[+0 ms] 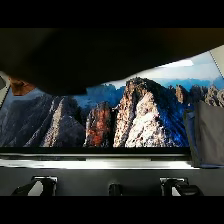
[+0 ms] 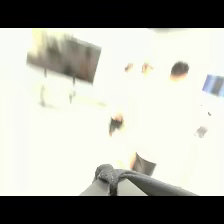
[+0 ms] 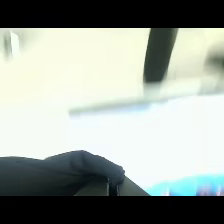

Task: Fold the shirts.

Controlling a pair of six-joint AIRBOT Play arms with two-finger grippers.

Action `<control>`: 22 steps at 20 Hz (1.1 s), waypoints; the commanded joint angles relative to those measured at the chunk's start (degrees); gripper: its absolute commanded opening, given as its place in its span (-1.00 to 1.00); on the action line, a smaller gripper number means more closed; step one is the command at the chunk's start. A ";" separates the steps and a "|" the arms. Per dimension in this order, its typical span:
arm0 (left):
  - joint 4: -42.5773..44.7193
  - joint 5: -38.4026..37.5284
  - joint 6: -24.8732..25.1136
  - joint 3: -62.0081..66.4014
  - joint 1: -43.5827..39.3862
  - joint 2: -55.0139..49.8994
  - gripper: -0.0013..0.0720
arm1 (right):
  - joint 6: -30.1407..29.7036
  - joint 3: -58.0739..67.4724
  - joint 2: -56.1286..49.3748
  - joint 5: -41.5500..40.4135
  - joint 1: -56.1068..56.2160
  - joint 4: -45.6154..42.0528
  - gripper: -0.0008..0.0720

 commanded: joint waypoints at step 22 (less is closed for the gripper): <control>7.41 -10.73 2.34 -29.14 -5.16 -30.51 -0.90 | 2.84 -1.66 -46.36 0.98 -0.02 16.24 -0.84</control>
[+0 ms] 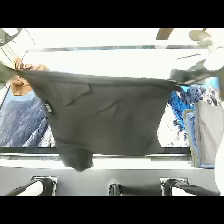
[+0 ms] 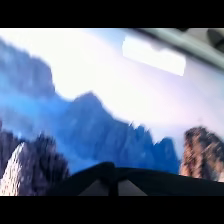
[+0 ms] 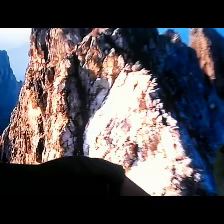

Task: Fold the shirts.

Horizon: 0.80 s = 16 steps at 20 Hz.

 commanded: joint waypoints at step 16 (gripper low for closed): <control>5.29 -18.21 5.92 -16.96 1.86 -15.26 -0.13 | -3.43 0.94 -14.16 18.71 -19.12 15.69 0.44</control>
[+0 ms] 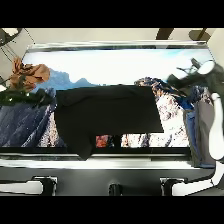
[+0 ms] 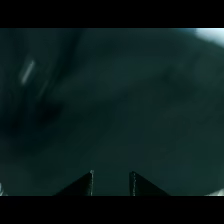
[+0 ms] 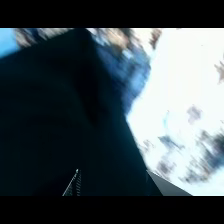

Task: Fold the shirts.

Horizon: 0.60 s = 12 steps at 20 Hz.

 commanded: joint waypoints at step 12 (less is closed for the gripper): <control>3.08 11.21 4.55 -32.39 2.78 9.31 0.24 | -5.99 -1.97 1.03 18.08 -6.27 -4.13 0.44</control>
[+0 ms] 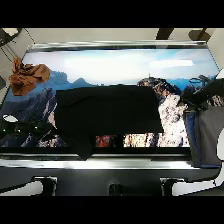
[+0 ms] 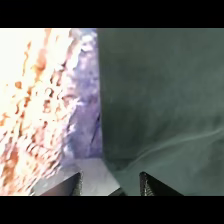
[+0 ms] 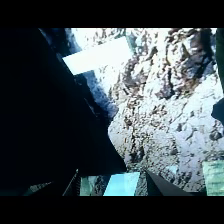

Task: Fold the shirts.

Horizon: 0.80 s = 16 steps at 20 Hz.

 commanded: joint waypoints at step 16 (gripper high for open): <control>-1.79 4.33 0.52 -1.64 -3.10 -0.63 -0.90 | -3.17 -21.29 -2.25 -9.05 4.81 2.12 0.49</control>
